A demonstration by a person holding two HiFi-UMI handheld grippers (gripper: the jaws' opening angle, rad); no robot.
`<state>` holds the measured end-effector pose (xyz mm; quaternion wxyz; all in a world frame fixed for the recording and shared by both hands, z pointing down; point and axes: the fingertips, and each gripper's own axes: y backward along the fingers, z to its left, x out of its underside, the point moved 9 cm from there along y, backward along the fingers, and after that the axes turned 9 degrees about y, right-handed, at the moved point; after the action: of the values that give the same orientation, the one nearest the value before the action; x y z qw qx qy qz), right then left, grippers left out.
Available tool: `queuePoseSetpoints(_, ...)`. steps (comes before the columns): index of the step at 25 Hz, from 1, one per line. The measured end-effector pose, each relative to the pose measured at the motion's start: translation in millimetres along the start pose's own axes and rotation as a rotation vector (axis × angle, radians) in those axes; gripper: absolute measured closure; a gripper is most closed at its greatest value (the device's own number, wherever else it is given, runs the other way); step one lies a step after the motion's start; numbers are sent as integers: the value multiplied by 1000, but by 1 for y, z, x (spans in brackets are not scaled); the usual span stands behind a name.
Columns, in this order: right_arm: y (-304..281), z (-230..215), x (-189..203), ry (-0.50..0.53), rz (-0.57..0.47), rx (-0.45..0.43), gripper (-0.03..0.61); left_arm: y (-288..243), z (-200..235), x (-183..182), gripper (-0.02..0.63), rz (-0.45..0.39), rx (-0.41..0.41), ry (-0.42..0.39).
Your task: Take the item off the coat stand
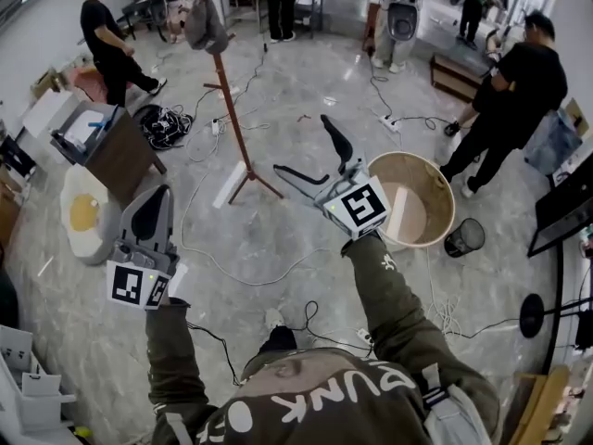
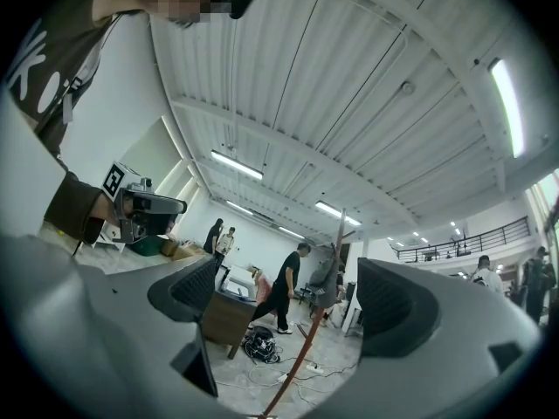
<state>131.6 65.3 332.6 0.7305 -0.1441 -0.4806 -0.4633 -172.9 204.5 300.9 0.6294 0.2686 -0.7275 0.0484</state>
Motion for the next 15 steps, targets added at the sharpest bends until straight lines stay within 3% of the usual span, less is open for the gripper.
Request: queuePoseSetpoints(15, -126, -9, 36, 13, 40, 16, 84, -42, 134, 43, 611, -13, 12, 35)
